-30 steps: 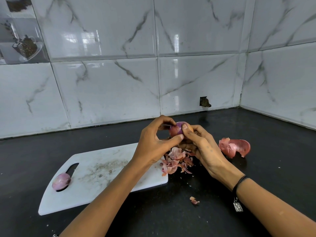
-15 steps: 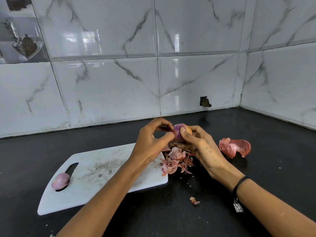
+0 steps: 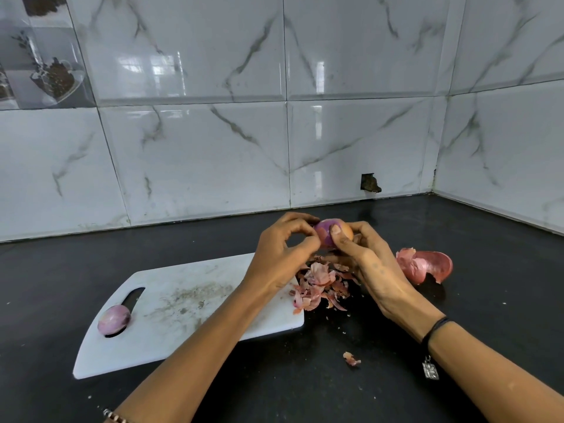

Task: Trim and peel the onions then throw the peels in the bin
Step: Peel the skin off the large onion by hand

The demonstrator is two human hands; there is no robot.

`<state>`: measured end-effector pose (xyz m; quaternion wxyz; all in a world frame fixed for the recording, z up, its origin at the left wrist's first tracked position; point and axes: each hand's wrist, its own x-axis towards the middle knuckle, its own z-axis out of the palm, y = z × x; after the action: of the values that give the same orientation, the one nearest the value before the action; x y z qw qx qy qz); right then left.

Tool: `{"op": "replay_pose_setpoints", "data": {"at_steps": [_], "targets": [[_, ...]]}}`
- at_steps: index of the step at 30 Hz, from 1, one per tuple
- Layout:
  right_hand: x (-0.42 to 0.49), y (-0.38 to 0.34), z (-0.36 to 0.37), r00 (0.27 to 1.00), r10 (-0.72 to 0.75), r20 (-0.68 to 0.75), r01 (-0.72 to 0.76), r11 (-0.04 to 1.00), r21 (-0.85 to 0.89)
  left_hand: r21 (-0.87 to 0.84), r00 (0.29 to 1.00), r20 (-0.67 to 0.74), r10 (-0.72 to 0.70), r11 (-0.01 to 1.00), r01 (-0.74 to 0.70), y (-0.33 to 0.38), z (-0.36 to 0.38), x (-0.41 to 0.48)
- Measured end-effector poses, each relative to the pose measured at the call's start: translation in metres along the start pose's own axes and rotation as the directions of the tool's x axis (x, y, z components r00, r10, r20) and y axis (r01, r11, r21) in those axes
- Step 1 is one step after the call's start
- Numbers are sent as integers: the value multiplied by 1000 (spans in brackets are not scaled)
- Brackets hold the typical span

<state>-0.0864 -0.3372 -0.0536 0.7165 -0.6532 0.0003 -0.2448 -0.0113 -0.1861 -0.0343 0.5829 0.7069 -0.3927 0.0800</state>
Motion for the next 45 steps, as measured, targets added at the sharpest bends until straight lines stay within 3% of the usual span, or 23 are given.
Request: {"op": "replay_pose_setpoints", "data": {"at_steps": [3, 6, 28, 35, 45], "targets": [[-1, 1, 1, 1000, 4, 19, -3, 999, -53, -99, 999, -15, -42, 994, 41, -3, -6, -1], [0, 1, 2, 1000, 12, 9, -12, 1000, 1, -162, 997, -4, -73, 984, 71, 1, -4, -2], [2, 3, 1, 1000, 9, 16, -9, 1000, 14, -106, 999, 12, -49, 993, 50, -1, 0, 2], [3, 5, 0, 1000, 10, 9, -10, 1000, 12, -161, 997, 9, -83, 983, 83, -1, 3, 2], [3, 7, -1, 1000, -1, -1, 1, 997, -73, 25, 1000, 10, 20, 999, -20, -5, 2, 0]]}}
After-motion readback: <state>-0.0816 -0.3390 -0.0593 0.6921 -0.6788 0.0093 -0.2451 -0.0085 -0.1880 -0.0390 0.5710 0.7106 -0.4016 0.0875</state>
